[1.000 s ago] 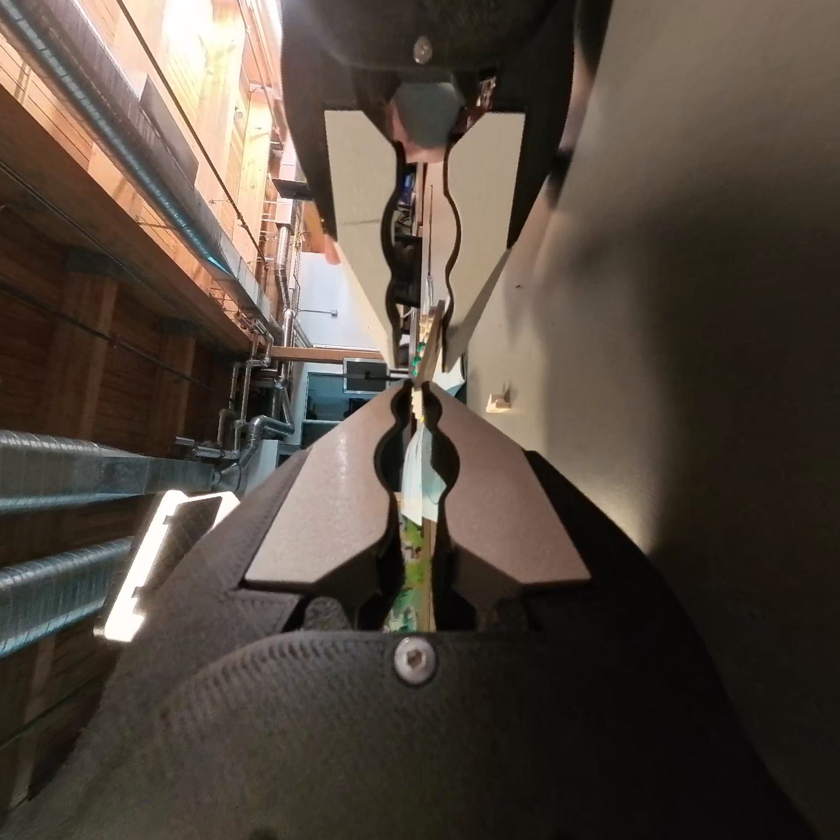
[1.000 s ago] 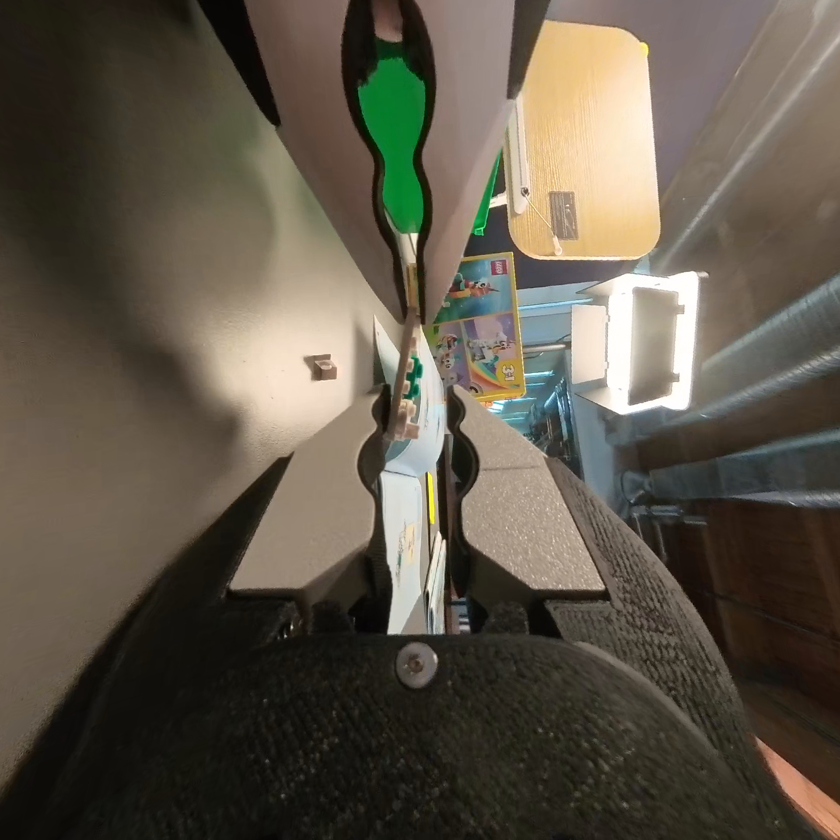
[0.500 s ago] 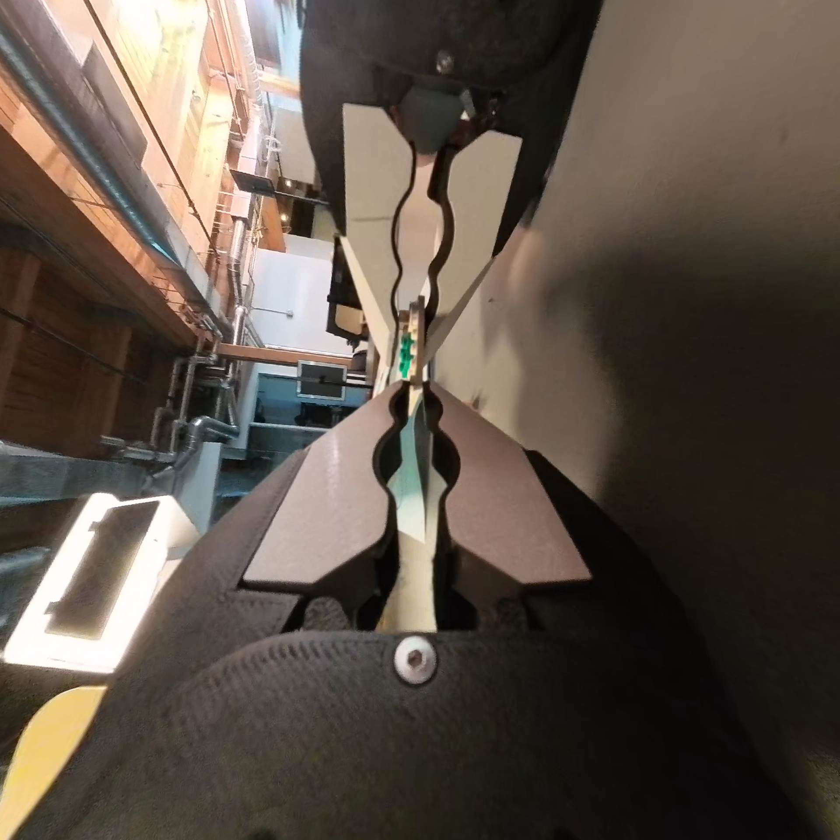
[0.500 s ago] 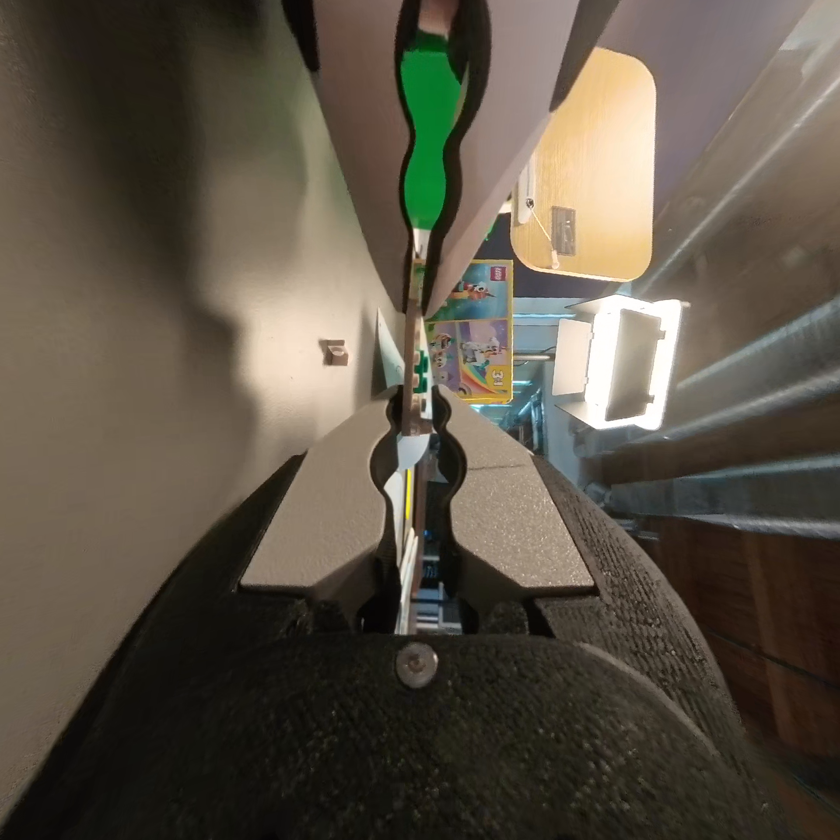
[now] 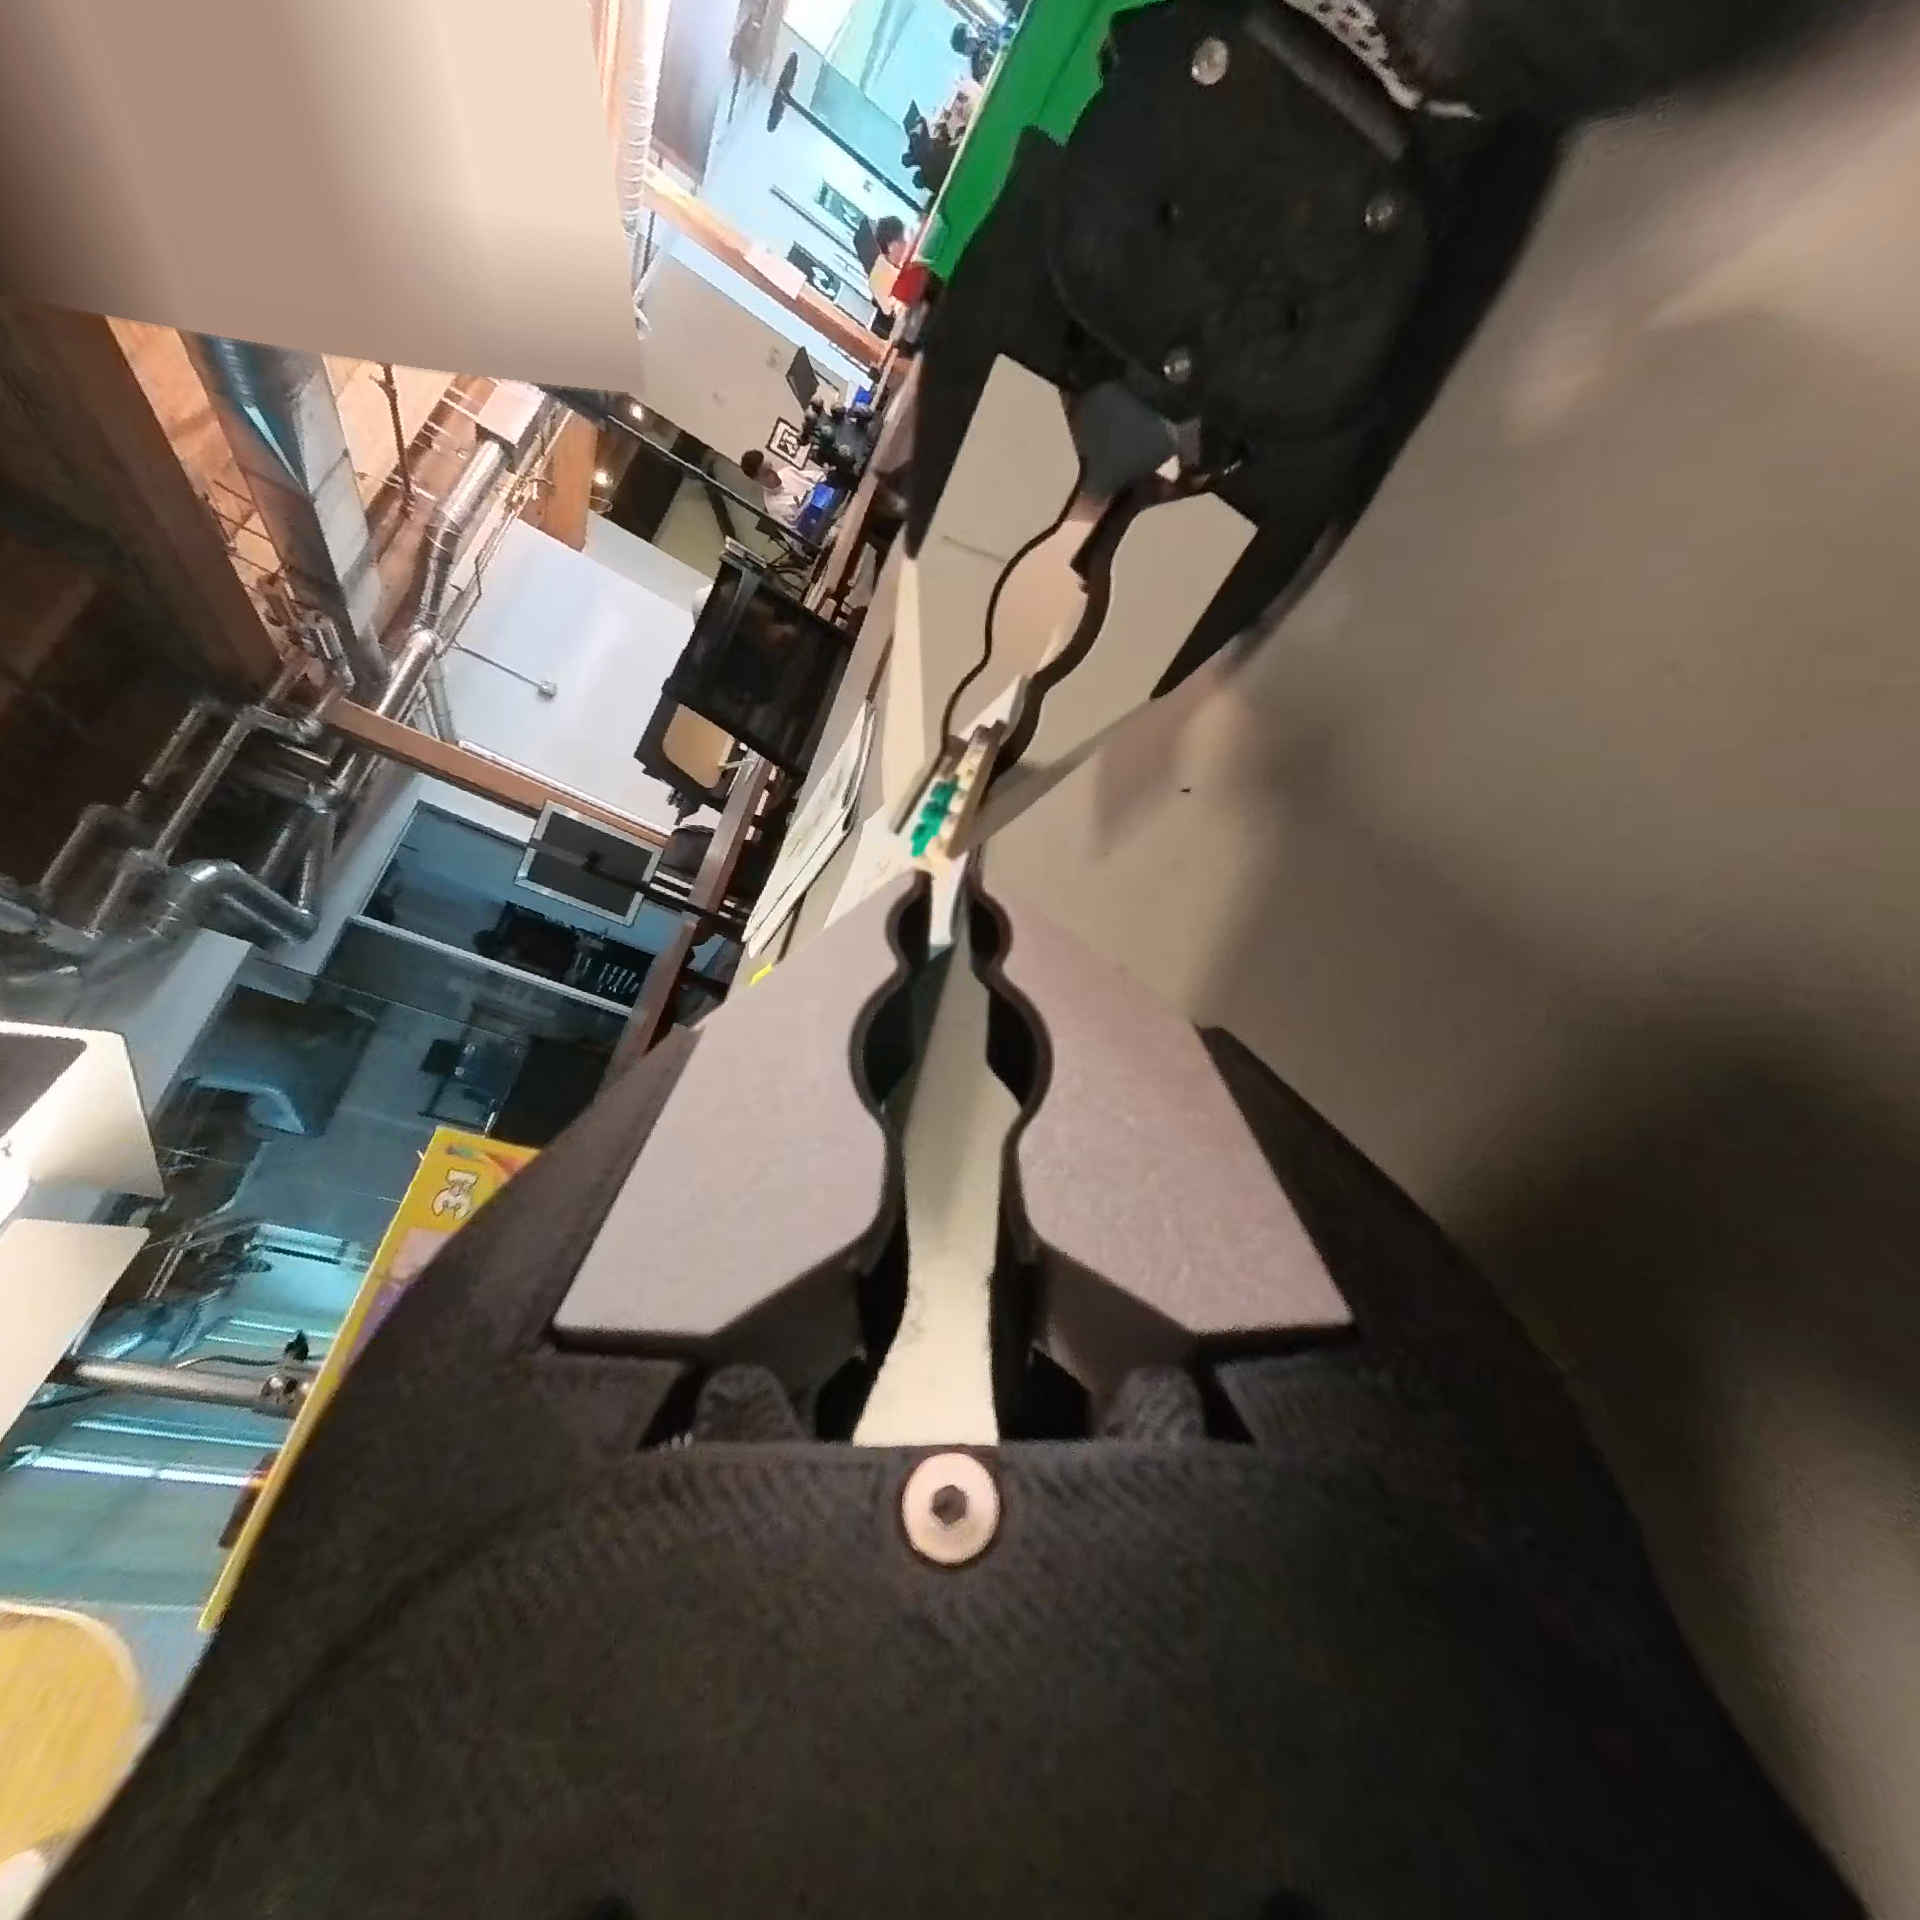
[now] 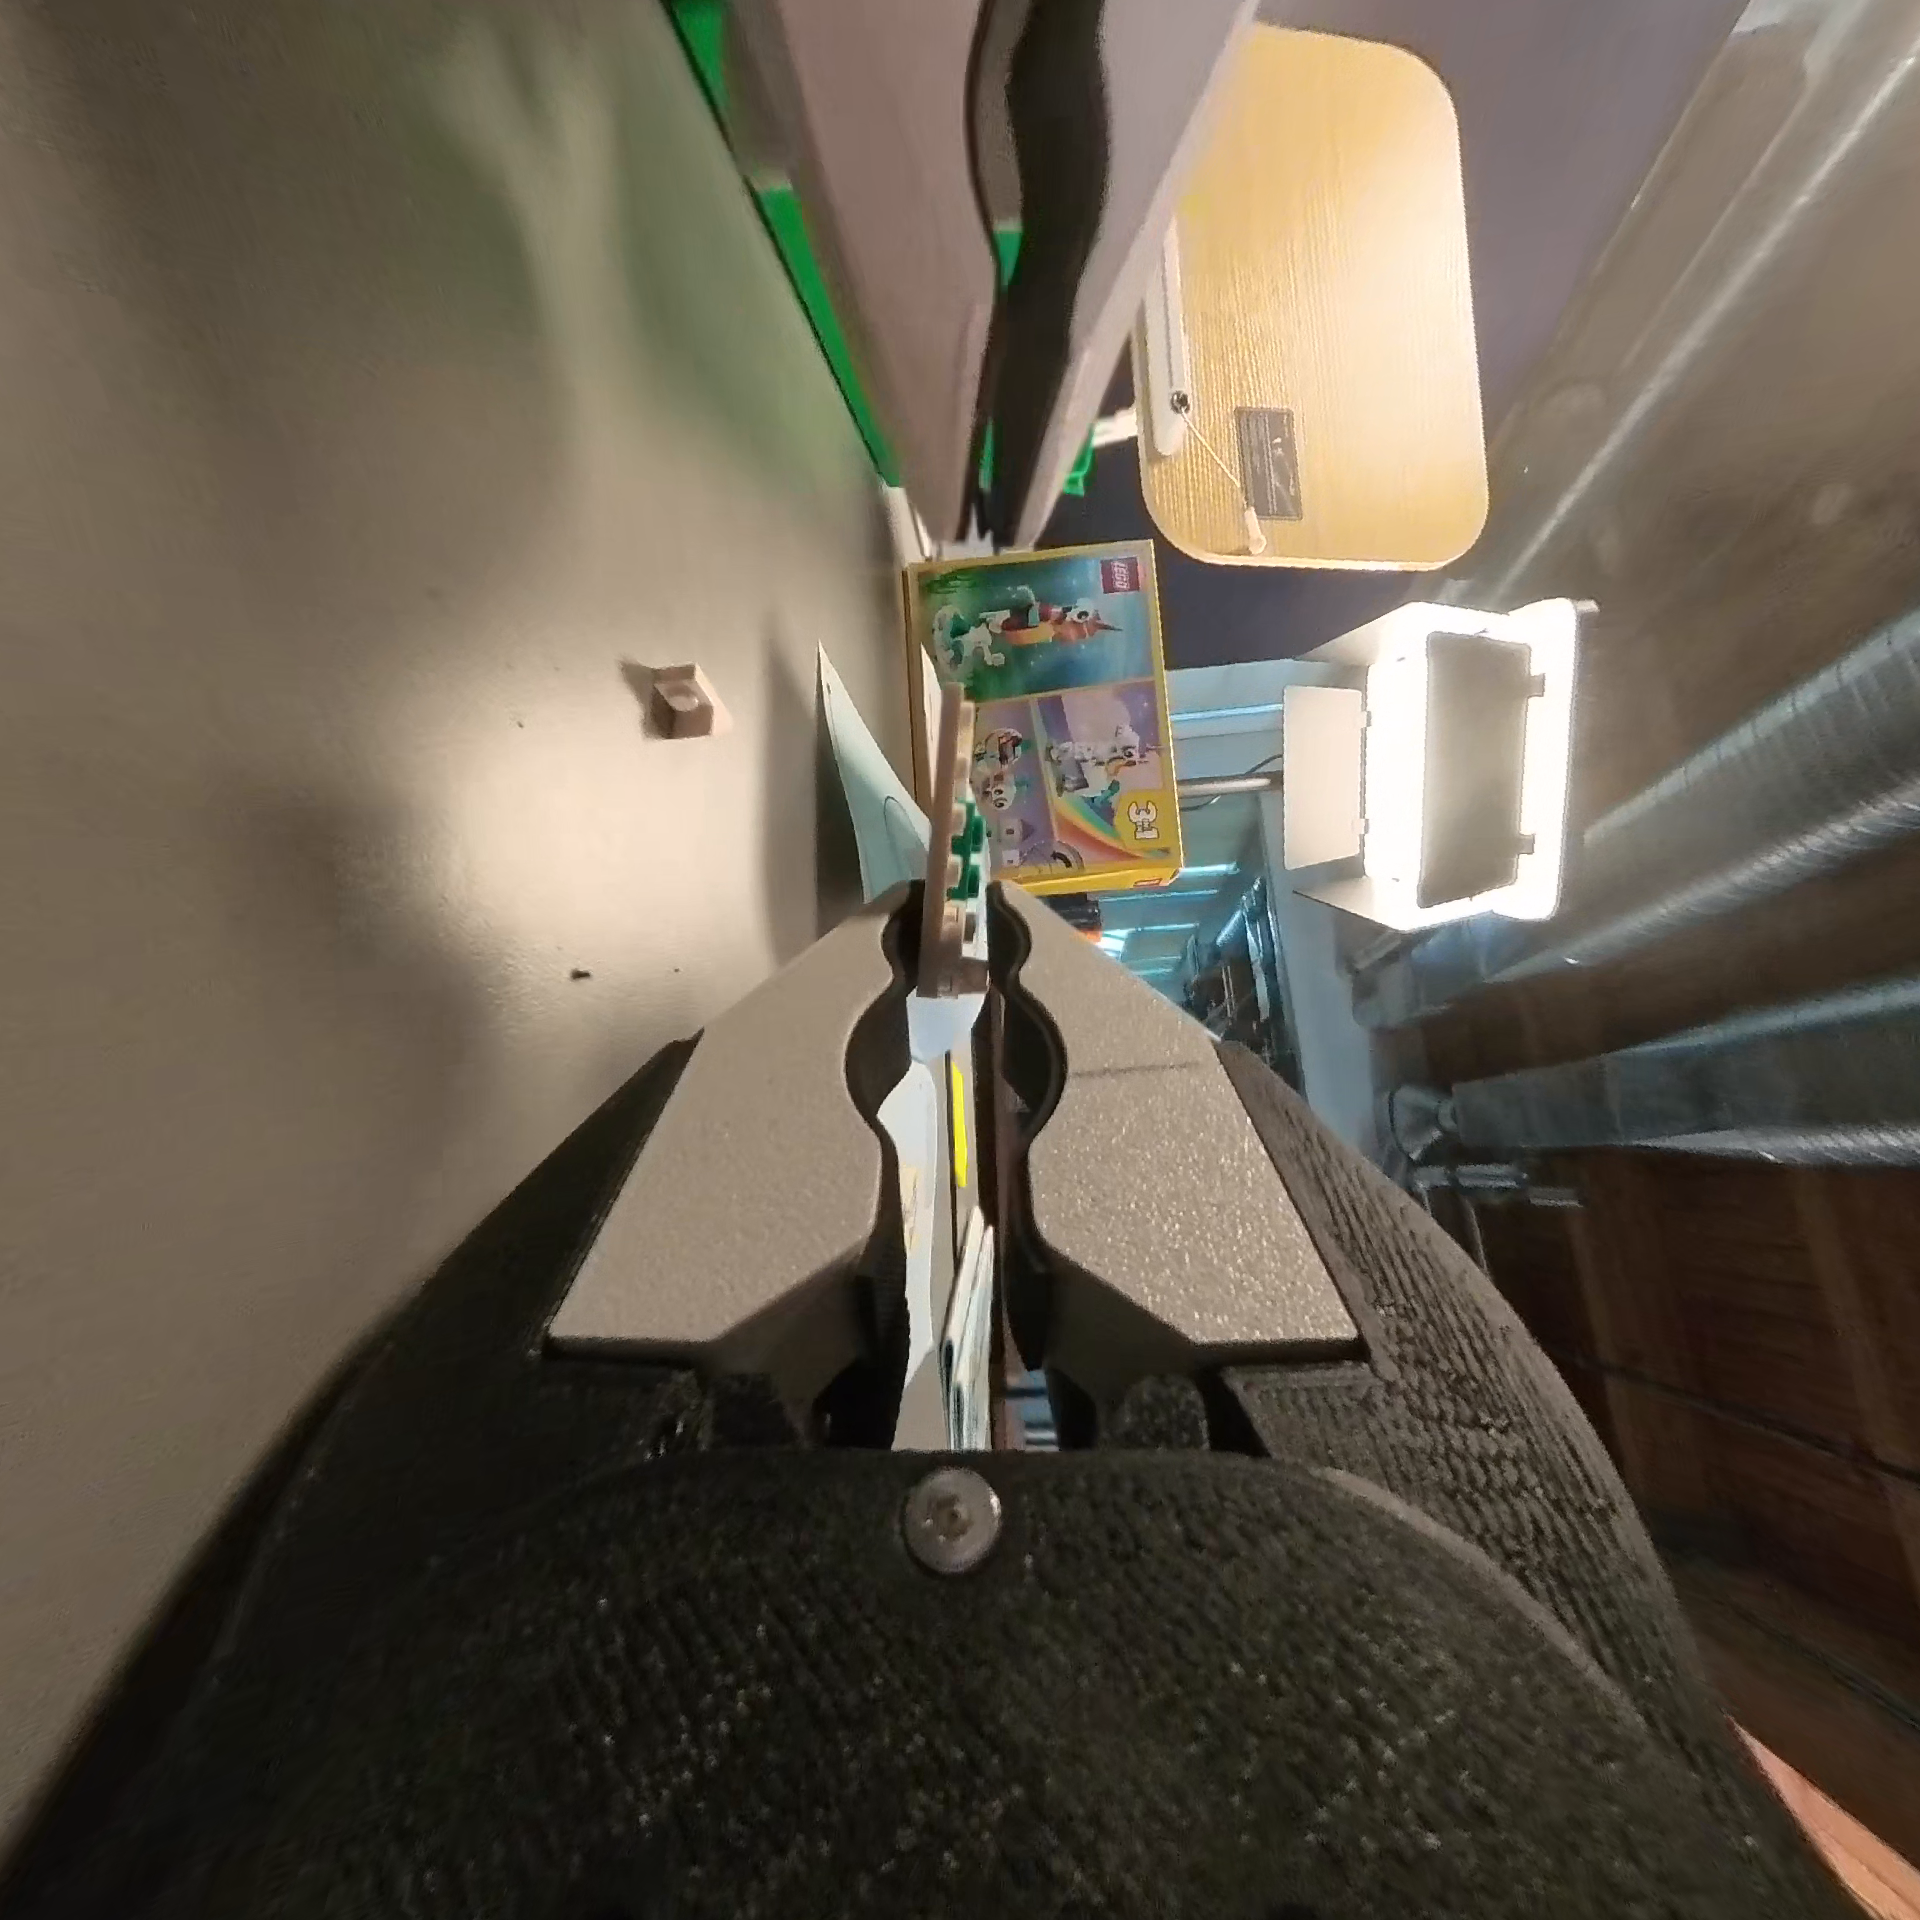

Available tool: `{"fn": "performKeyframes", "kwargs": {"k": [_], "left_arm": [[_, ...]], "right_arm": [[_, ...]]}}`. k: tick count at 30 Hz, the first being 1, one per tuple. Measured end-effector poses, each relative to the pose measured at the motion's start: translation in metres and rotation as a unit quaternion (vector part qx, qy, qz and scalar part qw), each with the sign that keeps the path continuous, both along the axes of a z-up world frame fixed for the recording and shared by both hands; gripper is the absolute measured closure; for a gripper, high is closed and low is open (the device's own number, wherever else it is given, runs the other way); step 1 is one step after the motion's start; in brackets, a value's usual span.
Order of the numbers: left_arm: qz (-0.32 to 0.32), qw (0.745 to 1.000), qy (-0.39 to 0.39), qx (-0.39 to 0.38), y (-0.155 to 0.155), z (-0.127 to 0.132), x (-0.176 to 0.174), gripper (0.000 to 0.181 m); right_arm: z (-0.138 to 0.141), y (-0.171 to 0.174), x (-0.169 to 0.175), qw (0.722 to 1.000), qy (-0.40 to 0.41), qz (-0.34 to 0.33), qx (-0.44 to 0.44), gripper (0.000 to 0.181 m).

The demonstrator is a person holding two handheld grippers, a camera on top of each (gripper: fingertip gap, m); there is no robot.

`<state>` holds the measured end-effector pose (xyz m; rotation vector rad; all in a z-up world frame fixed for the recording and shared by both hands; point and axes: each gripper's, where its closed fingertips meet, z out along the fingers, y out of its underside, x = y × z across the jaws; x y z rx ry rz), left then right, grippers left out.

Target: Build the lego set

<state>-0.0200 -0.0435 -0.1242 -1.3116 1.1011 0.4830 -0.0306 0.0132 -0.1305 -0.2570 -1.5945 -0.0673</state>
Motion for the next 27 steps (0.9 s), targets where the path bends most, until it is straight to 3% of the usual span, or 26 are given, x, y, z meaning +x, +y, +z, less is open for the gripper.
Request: {"fn": "performKeyframes", "kwargs": {"k": [27], "left_arm": [[-0.006, 0.999, 0.021, -0.025, 0.000, -0.012, 0.000, 0.168]], "right_arm": [[-0.001, -0.008, 0.006, 0.999, -0.007, 0.037, 0.029, 0.172]]}}
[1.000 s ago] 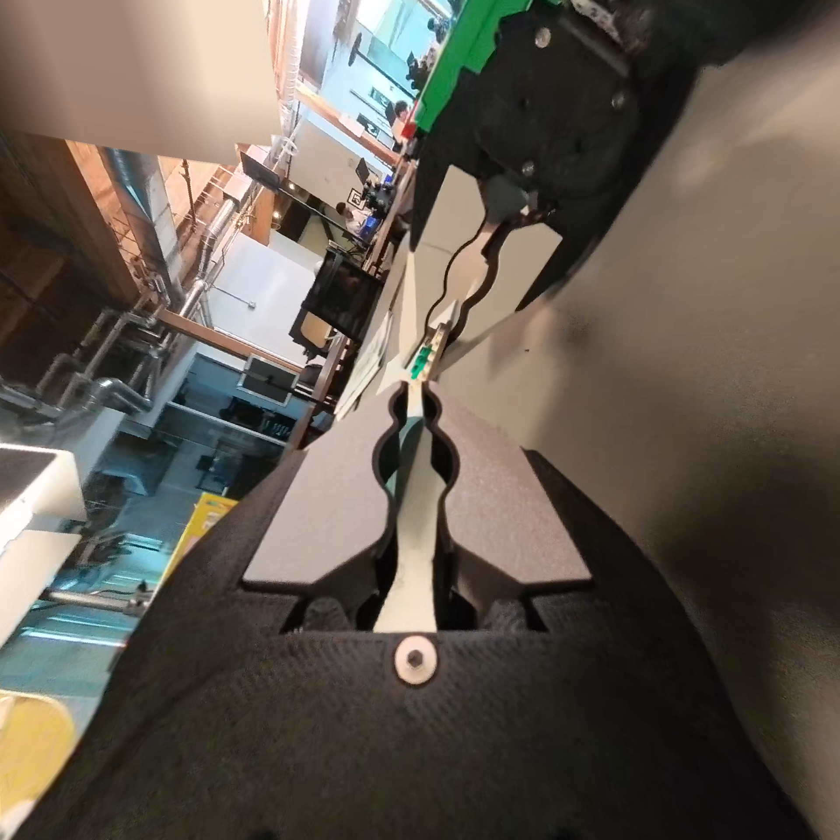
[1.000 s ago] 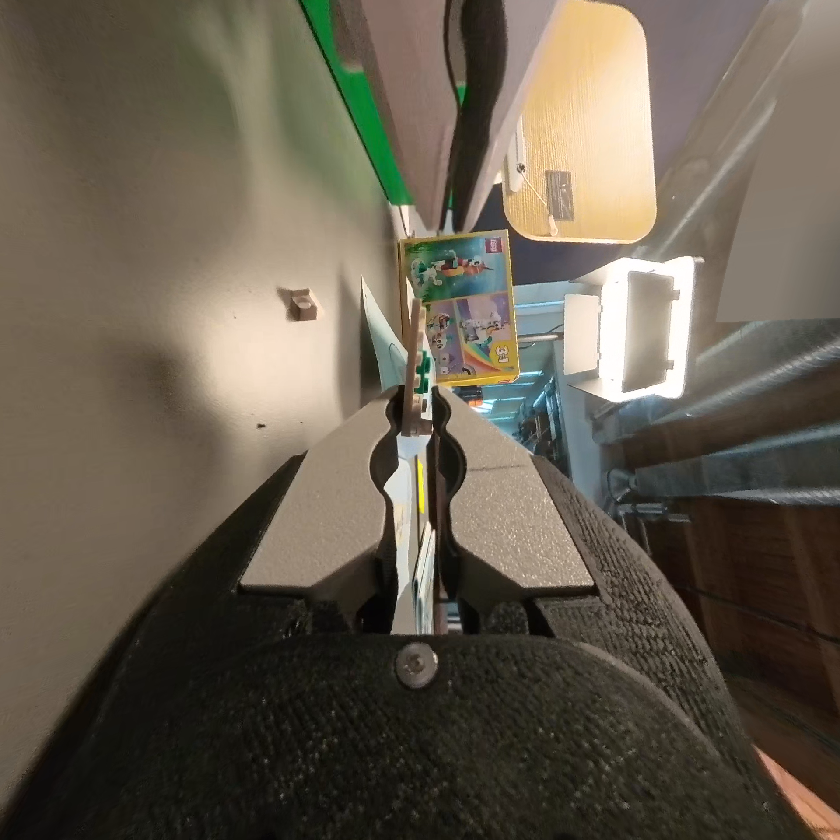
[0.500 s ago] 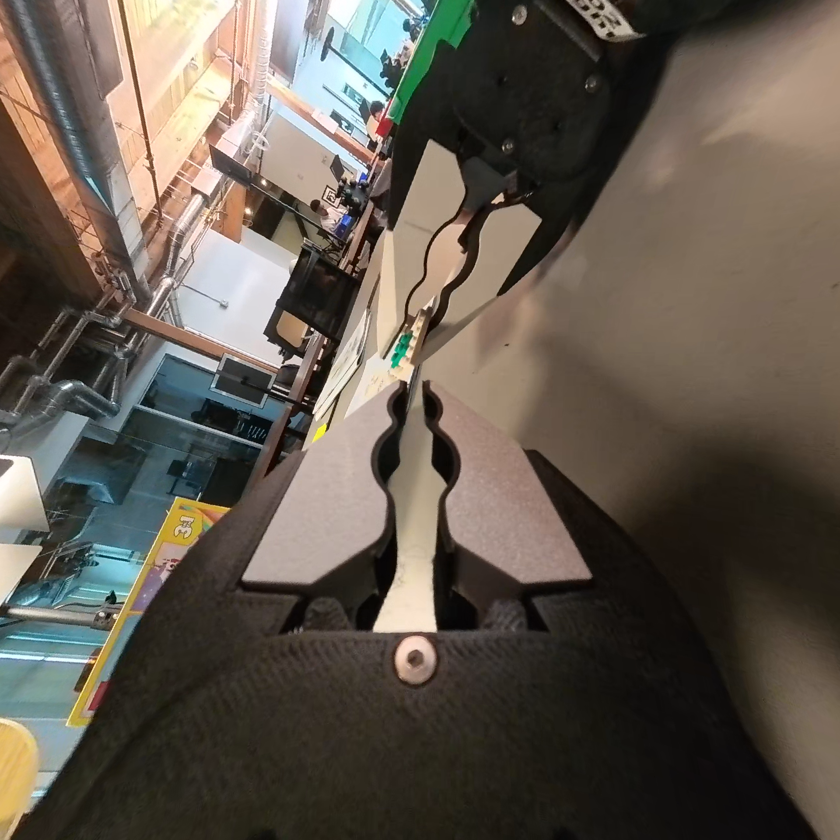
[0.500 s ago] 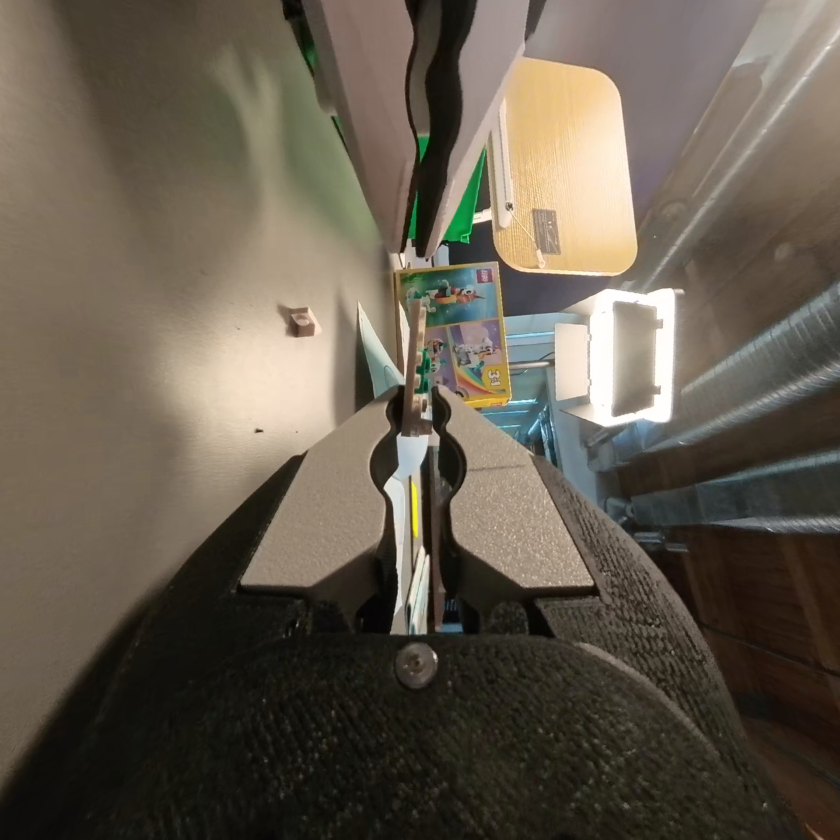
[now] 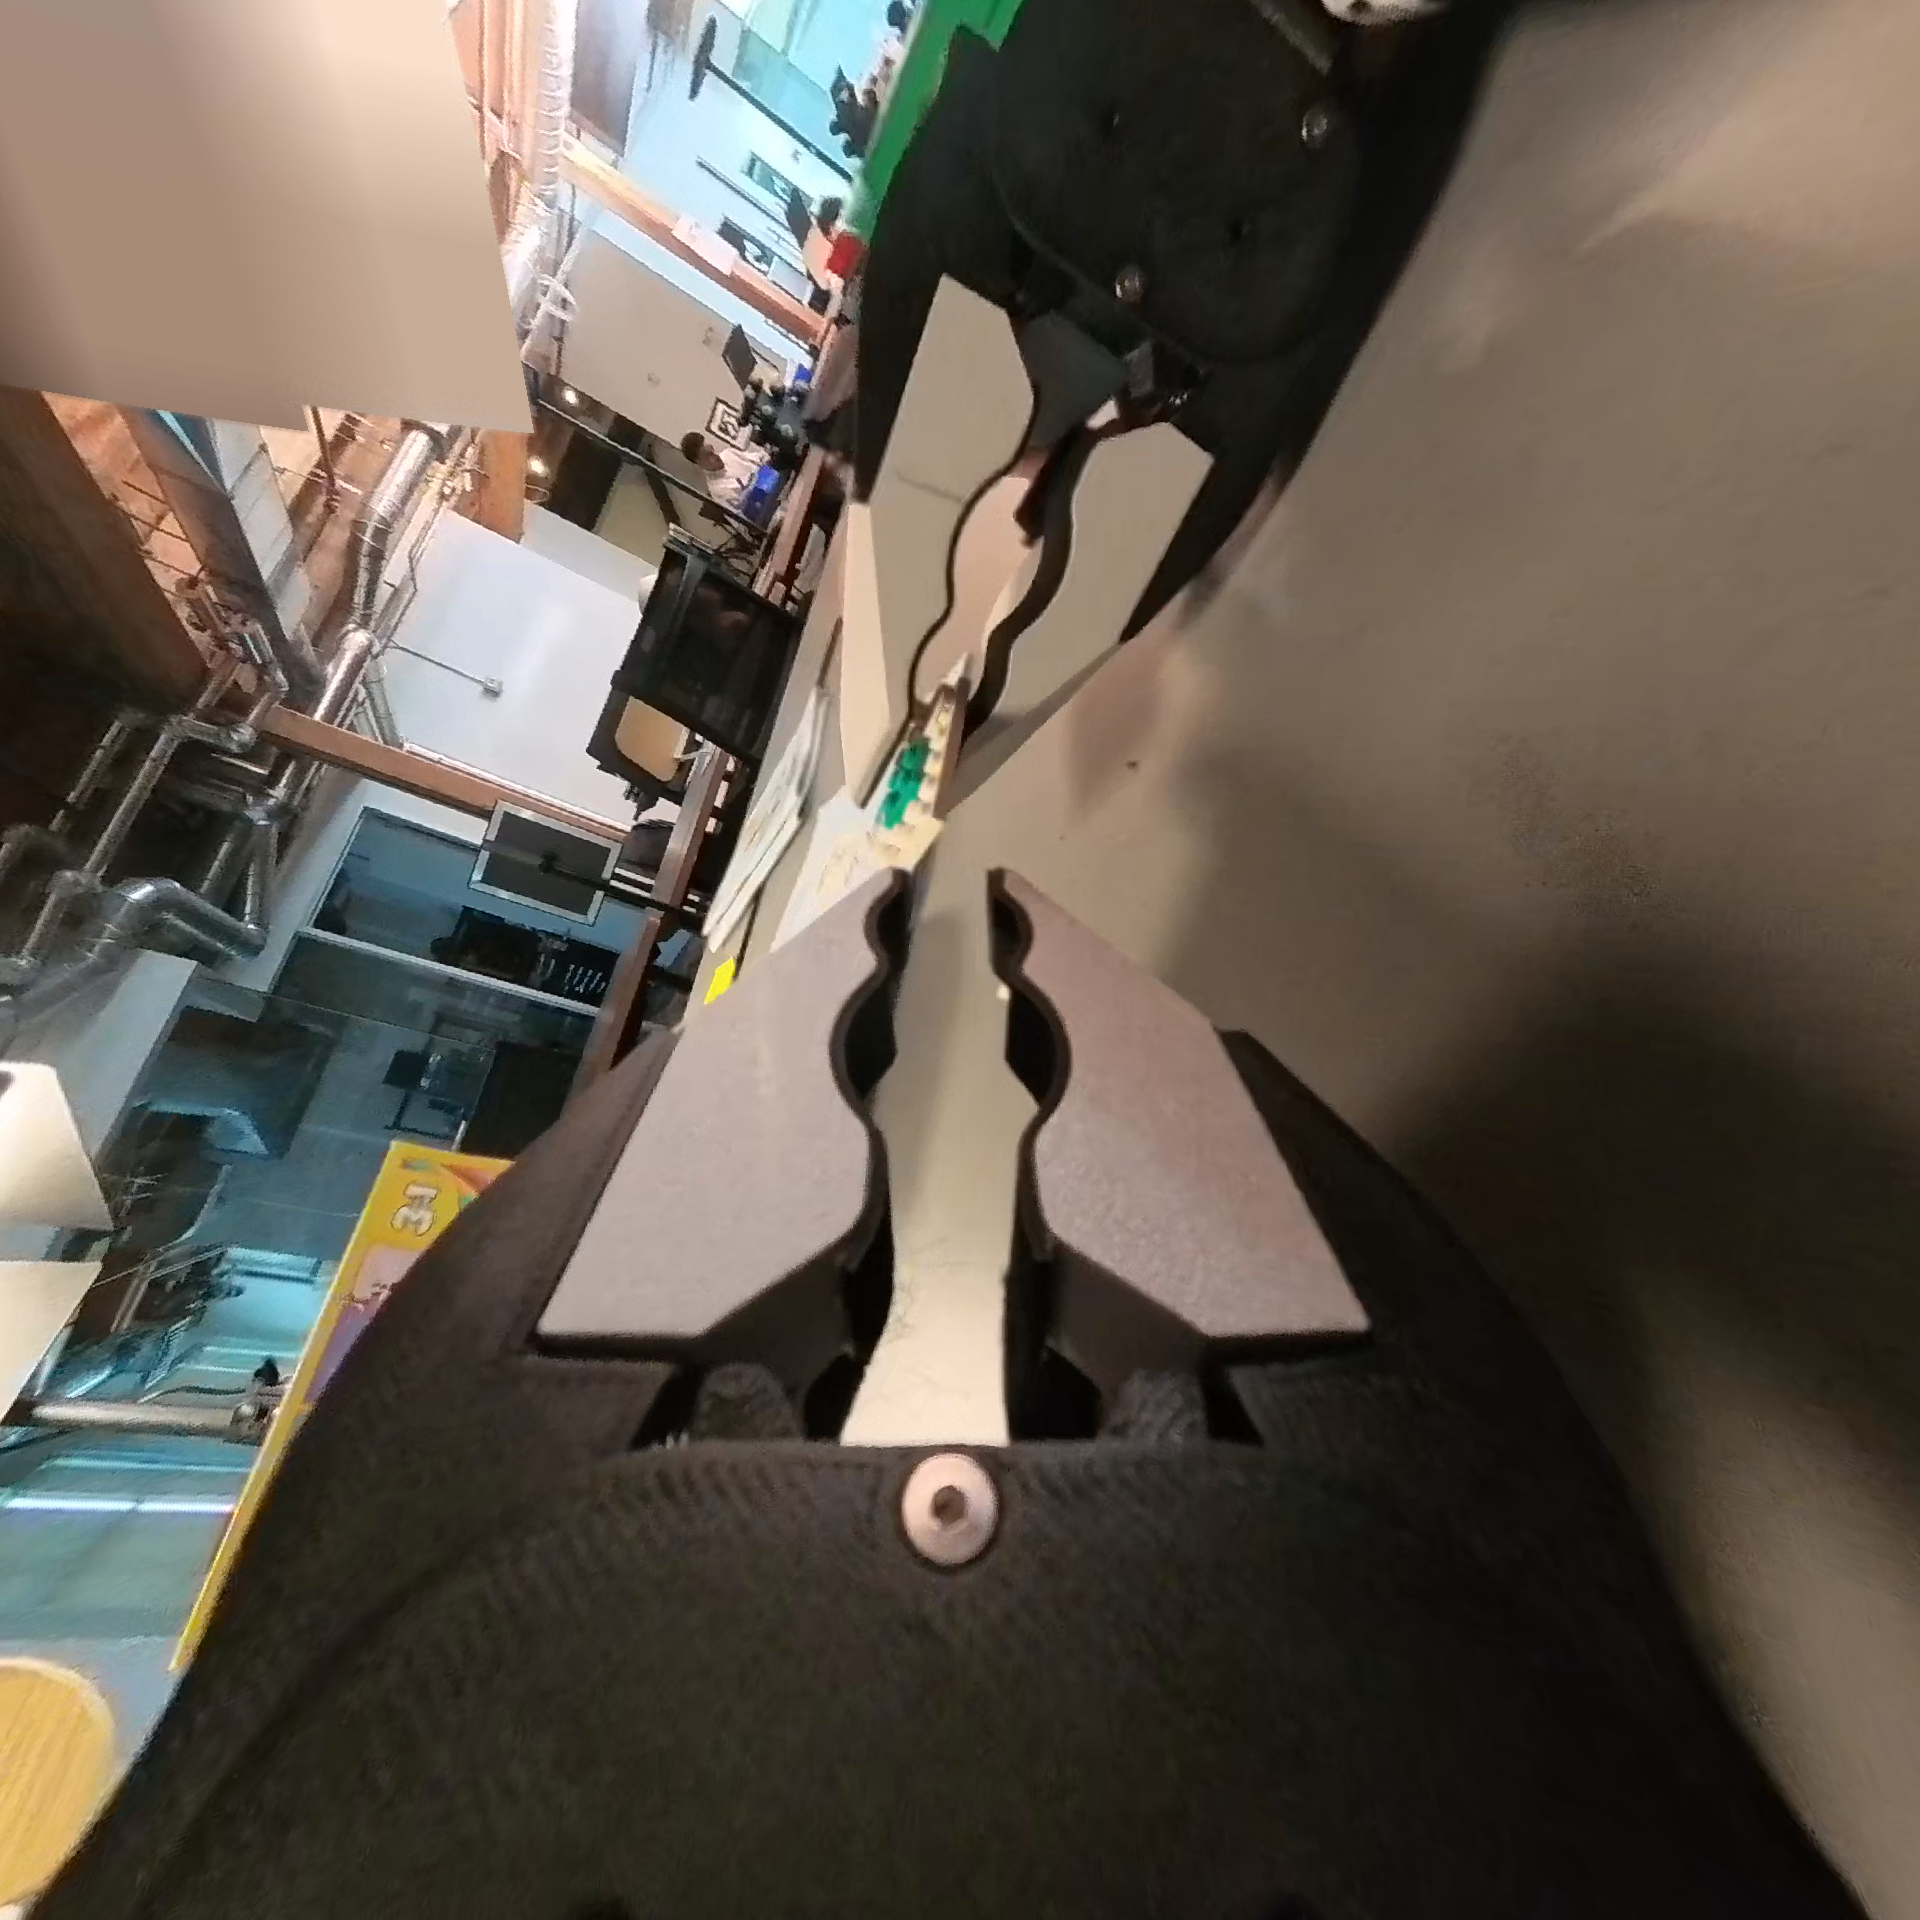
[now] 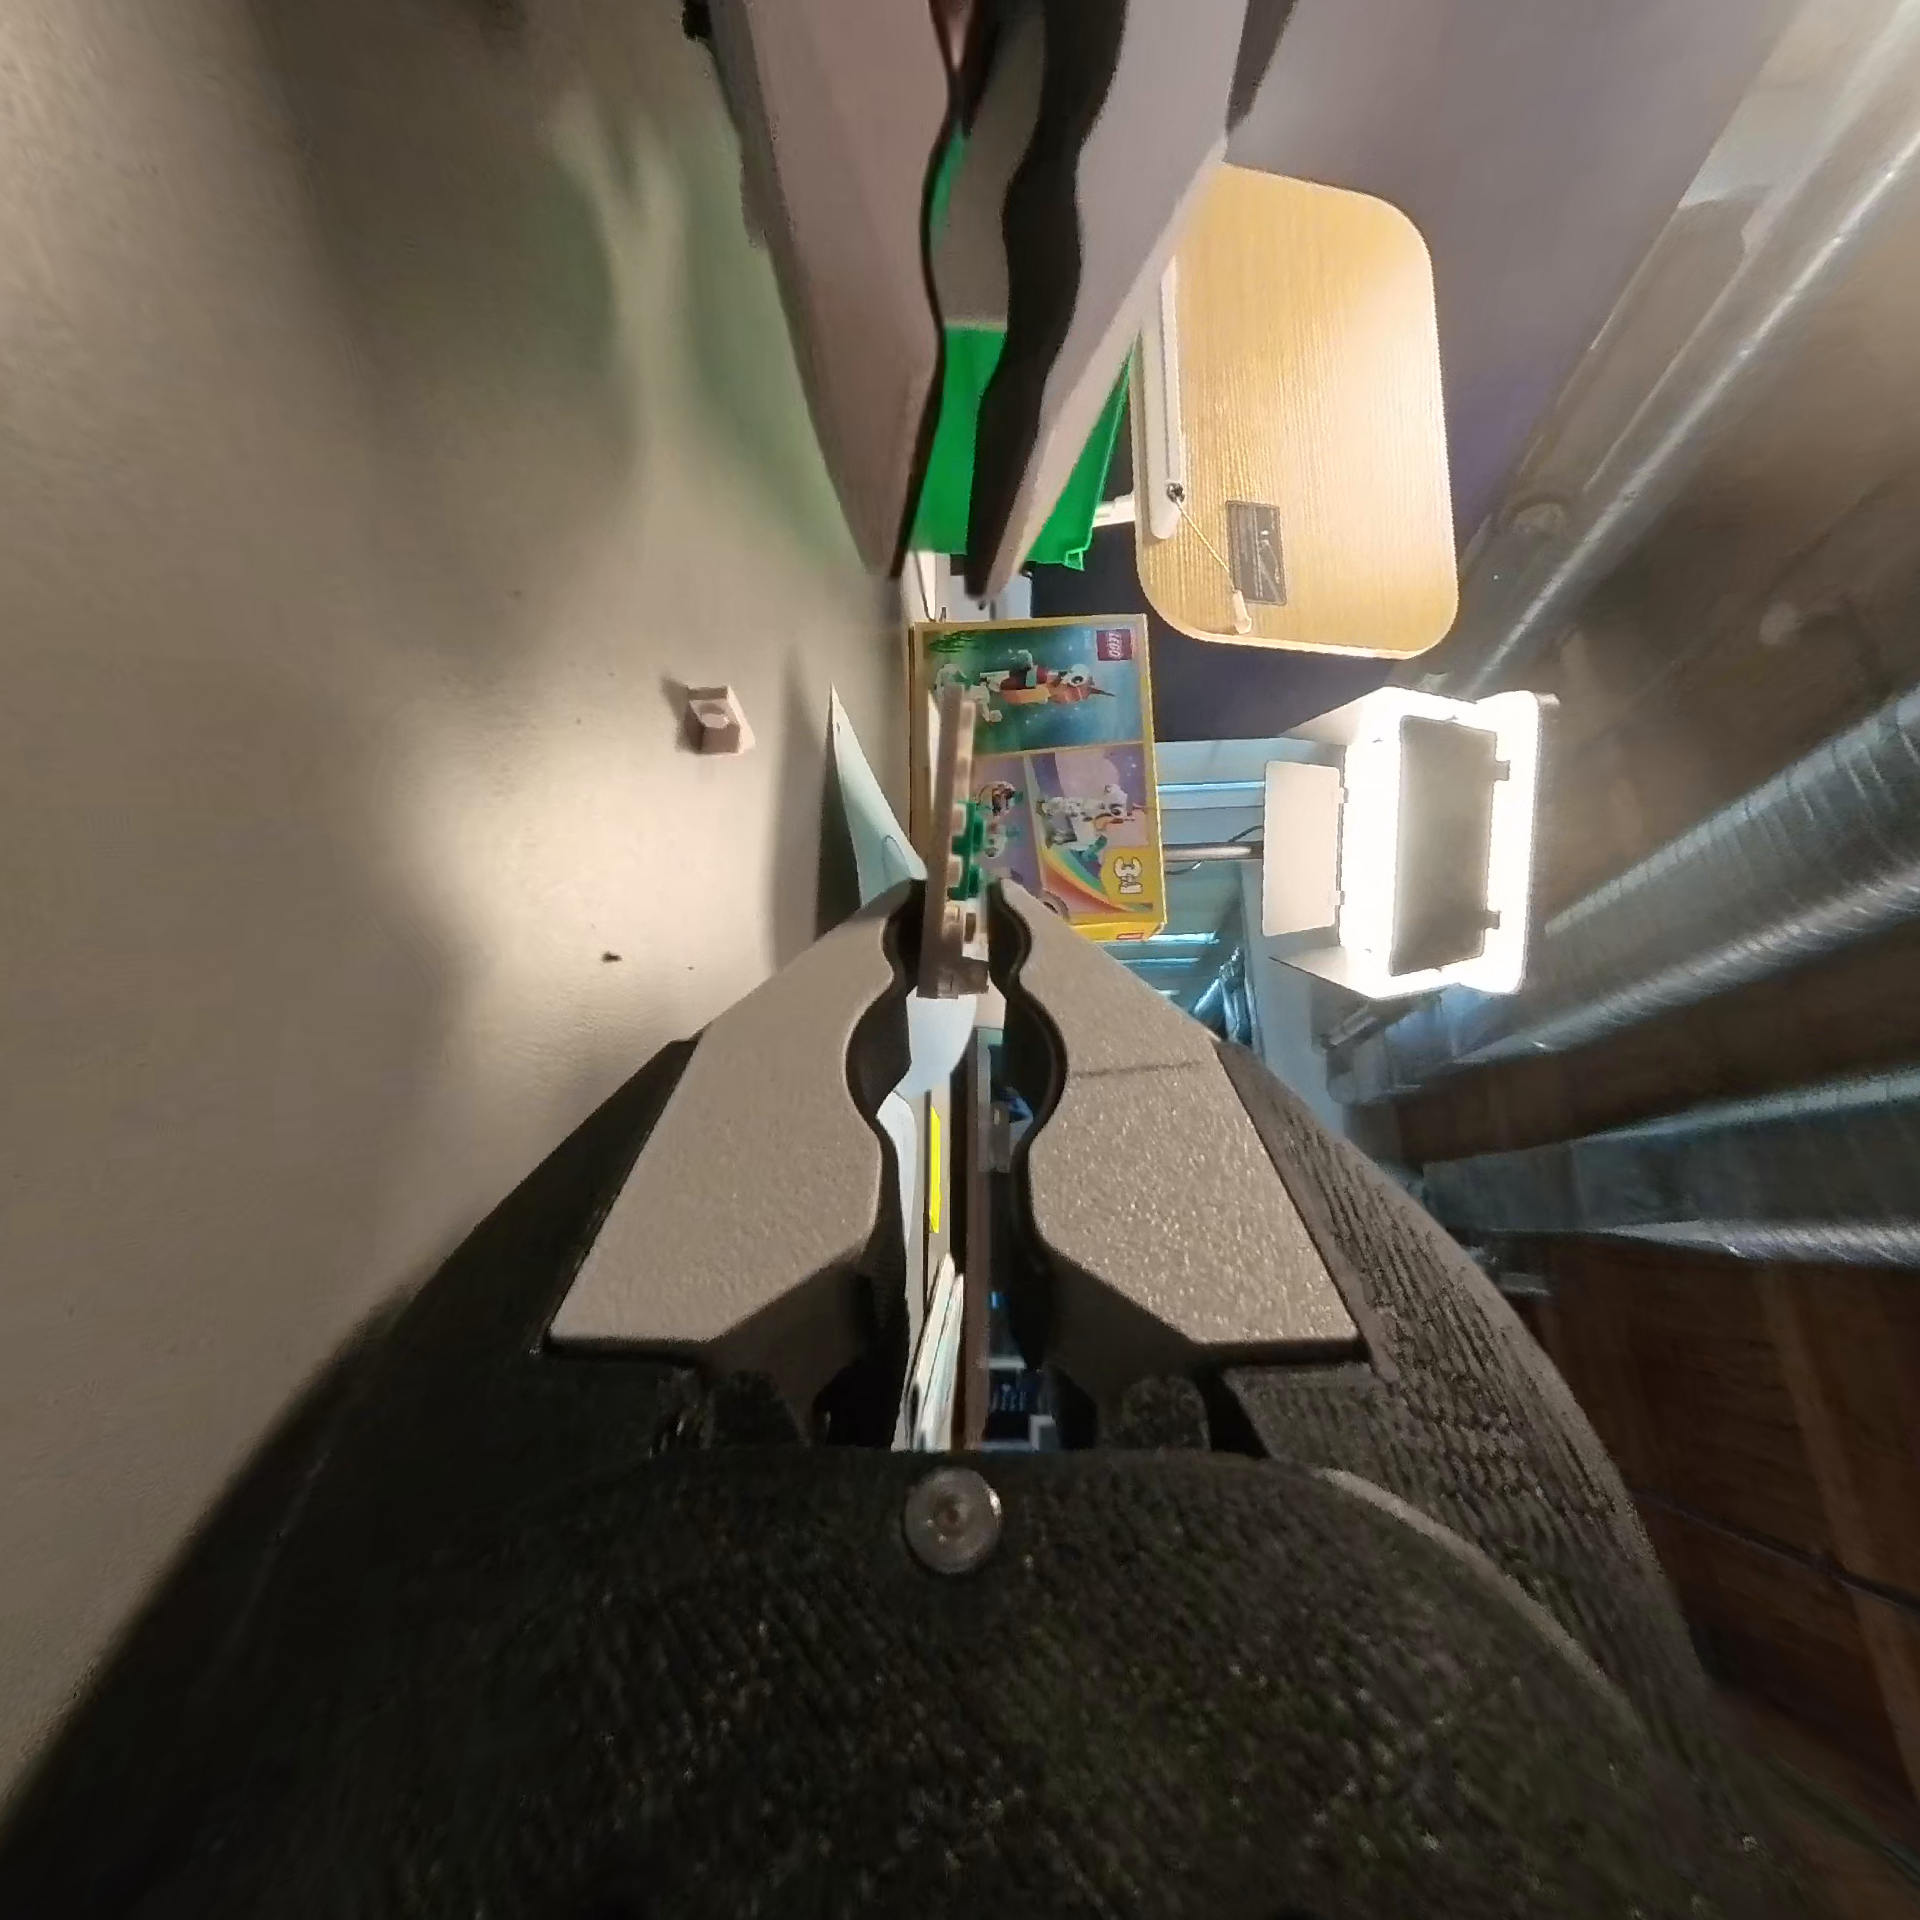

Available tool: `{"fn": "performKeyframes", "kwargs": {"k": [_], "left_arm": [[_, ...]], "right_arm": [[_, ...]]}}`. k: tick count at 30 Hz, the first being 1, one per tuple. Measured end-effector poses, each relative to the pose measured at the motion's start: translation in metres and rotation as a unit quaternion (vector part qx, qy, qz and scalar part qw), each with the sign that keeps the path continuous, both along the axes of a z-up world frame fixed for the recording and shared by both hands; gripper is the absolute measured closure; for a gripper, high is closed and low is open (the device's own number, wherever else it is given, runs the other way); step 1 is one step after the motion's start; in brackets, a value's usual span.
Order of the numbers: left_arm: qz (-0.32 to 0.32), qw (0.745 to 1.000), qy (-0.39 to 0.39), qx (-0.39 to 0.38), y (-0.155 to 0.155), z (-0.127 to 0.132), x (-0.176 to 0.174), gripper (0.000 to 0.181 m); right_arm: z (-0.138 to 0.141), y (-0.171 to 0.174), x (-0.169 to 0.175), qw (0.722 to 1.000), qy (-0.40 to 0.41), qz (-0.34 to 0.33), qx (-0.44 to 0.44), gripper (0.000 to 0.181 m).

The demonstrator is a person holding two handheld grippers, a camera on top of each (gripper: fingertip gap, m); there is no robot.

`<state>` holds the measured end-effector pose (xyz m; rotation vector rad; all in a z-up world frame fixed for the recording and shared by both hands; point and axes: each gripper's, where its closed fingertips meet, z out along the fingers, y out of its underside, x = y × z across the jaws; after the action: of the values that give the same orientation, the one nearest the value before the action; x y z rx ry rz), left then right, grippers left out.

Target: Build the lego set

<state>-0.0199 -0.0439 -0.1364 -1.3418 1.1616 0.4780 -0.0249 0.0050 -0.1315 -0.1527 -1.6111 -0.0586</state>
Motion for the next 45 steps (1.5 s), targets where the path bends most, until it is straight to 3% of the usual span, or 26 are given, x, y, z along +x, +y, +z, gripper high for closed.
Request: {"fn": "performKeyframes", "kwargs": {"k": [6, 11, 13, 16, 19, 23, 26, 30, 32, 36, 43, 45], "left_arm": [[0.014, 0.999, -0.022, -0.029, 0.004, -0.002, 0.005, 0.161], [0.060, 0.970, -0.169, -0.164, 0.017, -0.005, 0.012, 0.130], [0.067, 0.953, -0.220, -0.196, 0.021, -0.003, 0.014, 0.125], [0.072, 0.942, -0.244, -0.220, 0.024, -0.004, 0.016, 0.128], [0.063, 0.942, -0.248, -0.218, 0.023, -0.002, 0.021, 0.147], [0.061, 0.940, -0.246, -0.230, 0.022, -0.005, 0.023, 0.149], [0.063, 0.930, -0.251, -0.261, 0.022, -0.011, 0.023, 0.149], [0.049, 0.921, -0.224, -0.316, 0.013, -0.025, 0.035, 0.149], [0.039, 0.919, -0.202, -0.337, 0.007, -0.033, 0.041, 0.149], [0.013, 0.914, -0.171, -0.369, -0.007, -0.041, 0.055, 0.149], [0.003, 0.913, -0.178, -0.366, -0.009, -0.039, 0.056, 0.149], [0.007, 0.918, -0.176, -0.357, -0.008, -0.038, 0.053, 0.148]], "right_arm": [[-0.008, 0.002, 0.006, 0.995, -0.024, 0.014, 0.099, 0.171], [-0.004, 0.003, 0.009, 0.991, -0.016, 0.010, 0.130, 0.172], [0.001, -0.001, 0.010, 0.991, -0.004, 0.014, 0.133, 0.172], [0.004, -0.006, 0.012, 0.989, 0.003, 0.019, 0.145, 0.172], [0.006, -0.011, 0.013, 0.988, 0.007, 0.026, 0.152, 0.172], [0.004, -0.013, 0.016, 0.987, -0.002, 0.036, 0.155, 0.172], [0.003, 0.006, 0.023, 0.989, -0.007, 0.034, 0.143, 0.158], [0.013, 0.077, 0.041, 0.992, 0.007, -0.065, 0.111, 0.151], [0.020, 0.099, 0.048, 0.995, 0.029, -0.091, 0.041, 0.152], [0.035, 0.115, 0.053, 0.987, 0.080, -0.097, -0.102, 0.155], [0.028, 0.117, 0.050, 0.987, 0.070, -0.100, -0.100, 0.157], [0.026, 0.117, 0.051, 0.987, 0.067, -0.100, -0.102, 0.165]]}}
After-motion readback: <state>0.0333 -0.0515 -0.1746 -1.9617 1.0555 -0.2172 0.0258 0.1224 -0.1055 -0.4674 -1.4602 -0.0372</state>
